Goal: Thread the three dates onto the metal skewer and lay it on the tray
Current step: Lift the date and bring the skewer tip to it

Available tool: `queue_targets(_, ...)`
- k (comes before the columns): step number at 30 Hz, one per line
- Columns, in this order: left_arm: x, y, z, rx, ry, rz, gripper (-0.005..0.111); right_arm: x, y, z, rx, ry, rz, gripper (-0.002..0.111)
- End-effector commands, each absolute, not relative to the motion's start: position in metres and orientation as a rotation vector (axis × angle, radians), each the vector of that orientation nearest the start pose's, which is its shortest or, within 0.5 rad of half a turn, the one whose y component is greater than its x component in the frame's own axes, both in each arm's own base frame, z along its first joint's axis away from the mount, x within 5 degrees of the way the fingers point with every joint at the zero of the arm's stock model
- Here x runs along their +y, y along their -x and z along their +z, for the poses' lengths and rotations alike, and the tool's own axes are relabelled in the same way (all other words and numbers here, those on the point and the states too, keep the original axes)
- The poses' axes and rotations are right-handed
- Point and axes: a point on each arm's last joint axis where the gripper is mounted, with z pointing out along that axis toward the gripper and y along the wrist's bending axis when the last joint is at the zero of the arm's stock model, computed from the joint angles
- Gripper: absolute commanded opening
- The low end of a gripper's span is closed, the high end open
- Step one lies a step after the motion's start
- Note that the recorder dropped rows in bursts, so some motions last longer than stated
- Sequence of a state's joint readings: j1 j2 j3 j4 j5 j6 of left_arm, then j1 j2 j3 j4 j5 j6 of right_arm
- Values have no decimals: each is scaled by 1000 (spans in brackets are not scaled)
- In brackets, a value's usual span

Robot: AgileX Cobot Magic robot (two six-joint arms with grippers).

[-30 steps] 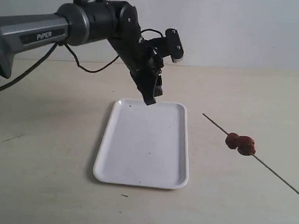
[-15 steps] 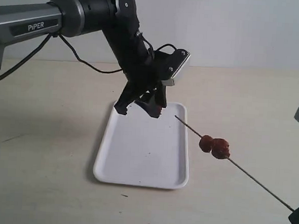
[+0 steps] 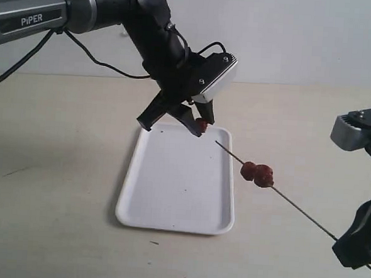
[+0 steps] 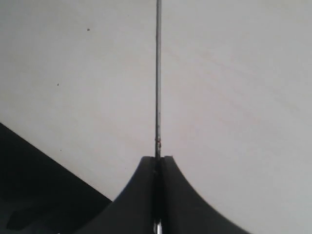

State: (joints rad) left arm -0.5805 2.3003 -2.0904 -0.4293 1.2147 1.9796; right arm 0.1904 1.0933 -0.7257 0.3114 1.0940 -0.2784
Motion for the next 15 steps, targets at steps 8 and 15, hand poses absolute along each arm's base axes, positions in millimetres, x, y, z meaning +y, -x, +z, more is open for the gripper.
queue_targets(8, -304, -385, 226, -1087, 3461, 398, 34, 58, -181, 249, 2810, 472, 386, 0)
queue_targets(15, -304, -386, 224, -1067, 3469, 399, 34, 58, -183, 249, 2787, 485, 374, 0)
